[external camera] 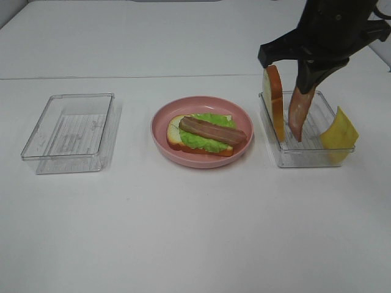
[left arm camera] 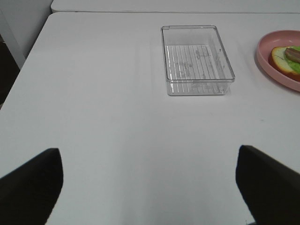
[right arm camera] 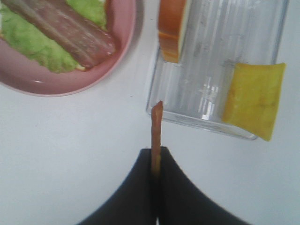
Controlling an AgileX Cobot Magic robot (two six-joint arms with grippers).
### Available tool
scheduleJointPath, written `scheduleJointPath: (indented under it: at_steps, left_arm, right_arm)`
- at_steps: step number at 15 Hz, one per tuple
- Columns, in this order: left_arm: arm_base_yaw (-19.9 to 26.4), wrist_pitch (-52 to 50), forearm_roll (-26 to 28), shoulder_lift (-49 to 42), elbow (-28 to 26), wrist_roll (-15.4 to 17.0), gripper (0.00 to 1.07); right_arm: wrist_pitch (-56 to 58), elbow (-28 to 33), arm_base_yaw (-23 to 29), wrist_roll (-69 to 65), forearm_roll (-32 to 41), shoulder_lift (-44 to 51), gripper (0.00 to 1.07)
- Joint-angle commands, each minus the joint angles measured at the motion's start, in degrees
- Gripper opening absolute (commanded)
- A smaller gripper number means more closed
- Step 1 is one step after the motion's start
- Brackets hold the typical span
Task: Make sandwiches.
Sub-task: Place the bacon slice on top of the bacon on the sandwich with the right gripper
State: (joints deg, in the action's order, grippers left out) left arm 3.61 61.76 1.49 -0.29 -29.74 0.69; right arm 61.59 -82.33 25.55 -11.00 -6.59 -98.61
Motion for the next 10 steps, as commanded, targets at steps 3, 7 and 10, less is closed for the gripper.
scheduleJointPath:
  at_steps: [3, 7, 10]
  left_arm:
    - [0.0, -0.29, 0.4, -0.97, 0.06, -0.17, 0.92]
    - [0.0, -0.29, 0.4, -0.97, 0.06, -0.17, 0.92]
    - [0.0, -0.29, 0.4, -0.97, 0.06, -0.17, 0.92]
  right_arm:
    - [-7.79, -0.23, 8.31, -1.43, 1.83, -1.09, 0.0]
    - [-11.34, -6.65, 13.01, -2.46, 4.07, -6.36, 0.0]
    - [-11.23, -14.09, 13.75, -2.52, 5.96, -11.52, 0.0]
